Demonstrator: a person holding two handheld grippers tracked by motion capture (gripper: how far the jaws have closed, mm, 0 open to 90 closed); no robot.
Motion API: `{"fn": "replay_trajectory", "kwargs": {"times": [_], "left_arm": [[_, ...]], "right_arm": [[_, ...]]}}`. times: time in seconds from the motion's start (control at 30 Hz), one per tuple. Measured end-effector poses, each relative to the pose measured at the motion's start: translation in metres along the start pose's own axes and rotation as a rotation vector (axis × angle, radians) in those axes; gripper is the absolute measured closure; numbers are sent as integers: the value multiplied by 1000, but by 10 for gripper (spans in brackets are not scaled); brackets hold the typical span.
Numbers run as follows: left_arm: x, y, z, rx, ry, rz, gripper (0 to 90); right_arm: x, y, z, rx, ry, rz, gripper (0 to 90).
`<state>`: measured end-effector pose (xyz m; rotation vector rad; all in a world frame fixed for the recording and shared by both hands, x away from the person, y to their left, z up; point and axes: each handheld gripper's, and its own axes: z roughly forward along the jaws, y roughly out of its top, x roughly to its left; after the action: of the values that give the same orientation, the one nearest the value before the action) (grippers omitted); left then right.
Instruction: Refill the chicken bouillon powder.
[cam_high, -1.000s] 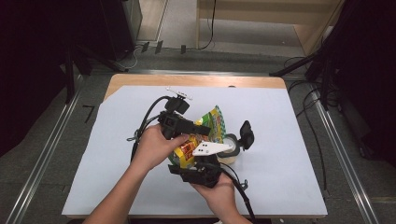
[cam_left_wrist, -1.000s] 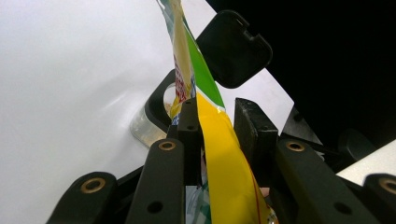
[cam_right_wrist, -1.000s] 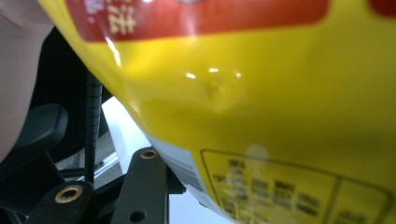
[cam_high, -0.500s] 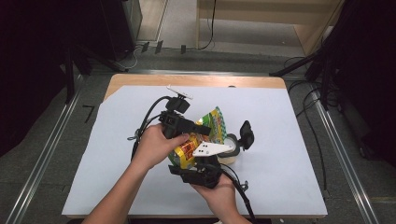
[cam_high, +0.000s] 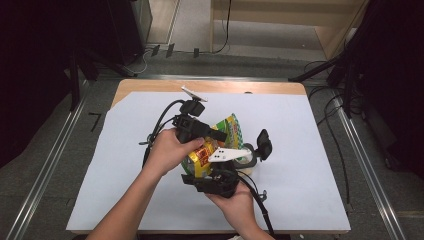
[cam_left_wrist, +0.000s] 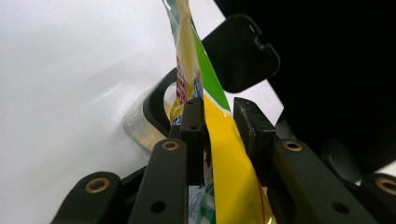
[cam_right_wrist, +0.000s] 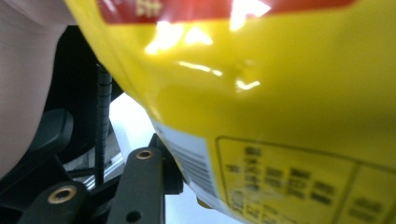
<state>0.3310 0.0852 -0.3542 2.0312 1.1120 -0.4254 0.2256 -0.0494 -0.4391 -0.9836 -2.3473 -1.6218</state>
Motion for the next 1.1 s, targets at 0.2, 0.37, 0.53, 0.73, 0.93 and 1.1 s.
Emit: {"fn": "replay_trajectory", "kwargs": {"times": [0.2, 0.37, 0.53, 0.73, 0.93, 1.1], "left_arm": [[1, 1, -2, -9, 1, -11, 752], [-1, -1, -3, -19, 5, -7, 756], [-4, -1, -6, -32, 24, 12, 792], [-7, -2, -5, -20, 61, 31, 865], [-7, -1, -4, -17, 63, 5, 862], [-10, 7, -3, 4, 51, -12, 813]], "right_arm": [[3, 2, 0, 11, -28, -35, 636], [2, 1, 0, 5, -31, -34, 644], [3, 1, -2, -18, -9, -27, 650], [4, -2, 0, -9, -28, -41, 660], [3, -6, -1, -35, -15, -16, 655], [3, -3, -4, -54, -3, 16, 649]]}}
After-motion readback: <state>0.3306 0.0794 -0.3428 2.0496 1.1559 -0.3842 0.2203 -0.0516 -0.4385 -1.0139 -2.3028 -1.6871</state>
